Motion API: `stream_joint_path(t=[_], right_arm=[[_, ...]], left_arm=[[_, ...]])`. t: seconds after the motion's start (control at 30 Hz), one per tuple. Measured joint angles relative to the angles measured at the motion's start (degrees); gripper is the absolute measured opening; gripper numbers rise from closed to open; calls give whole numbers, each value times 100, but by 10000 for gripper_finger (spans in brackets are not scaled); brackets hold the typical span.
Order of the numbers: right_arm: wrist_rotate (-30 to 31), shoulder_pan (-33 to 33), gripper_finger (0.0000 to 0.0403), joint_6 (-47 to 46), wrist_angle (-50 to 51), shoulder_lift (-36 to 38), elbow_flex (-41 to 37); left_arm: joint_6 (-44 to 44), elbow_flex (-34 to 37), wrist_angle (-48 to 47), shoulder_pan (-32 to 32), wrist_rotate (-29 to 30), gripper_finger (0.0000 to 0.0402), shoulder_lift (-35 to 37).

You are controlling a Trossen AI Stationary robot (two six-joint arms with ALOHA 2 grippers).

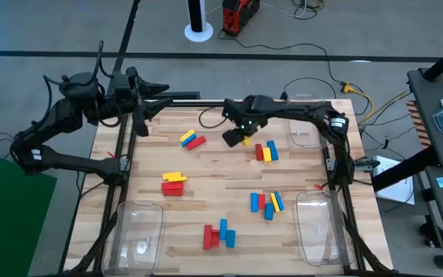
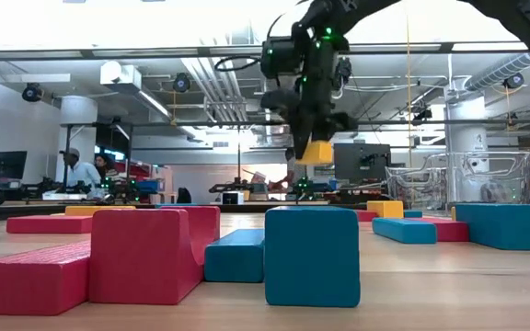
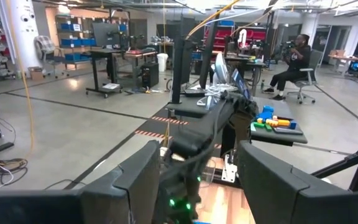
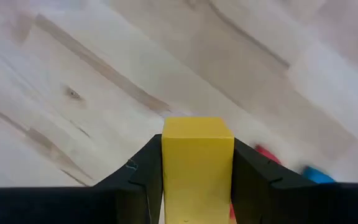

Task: Sort blocks
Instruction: Put the yellow block into the top right transparent bin

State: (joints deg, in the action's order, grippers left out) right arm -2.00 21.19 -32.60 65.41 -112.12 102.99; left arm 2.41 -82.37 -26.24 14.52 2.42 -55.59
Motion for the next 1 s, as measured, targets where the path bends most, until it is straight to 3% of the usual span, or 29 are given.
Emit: stream_joint_path(t=[0.2, 0.33, 0.43, 0.67, 1.0], right_arm=[[44, 402, 126, 291, 833, 37, 677], [151, 632, 126, 372, 961, 319, 634], [615, 775, 126, 303, 1152, 657, 442], [812, 1305, 126, -45, 1101, 1666, -601], [824, 2210, 126, -589, 376, 3414, -2842]], left_arm=[[98, 0, 11, 0, 0, 189, 11], [105, 0, 7, 0, 0, 189, 22], [105, 0, -5, 0, 0, 189, 22], [-2, 0, -13, 0, 0, 189, 17], [-24, 0, -45, 0, 0, 189, 13]])
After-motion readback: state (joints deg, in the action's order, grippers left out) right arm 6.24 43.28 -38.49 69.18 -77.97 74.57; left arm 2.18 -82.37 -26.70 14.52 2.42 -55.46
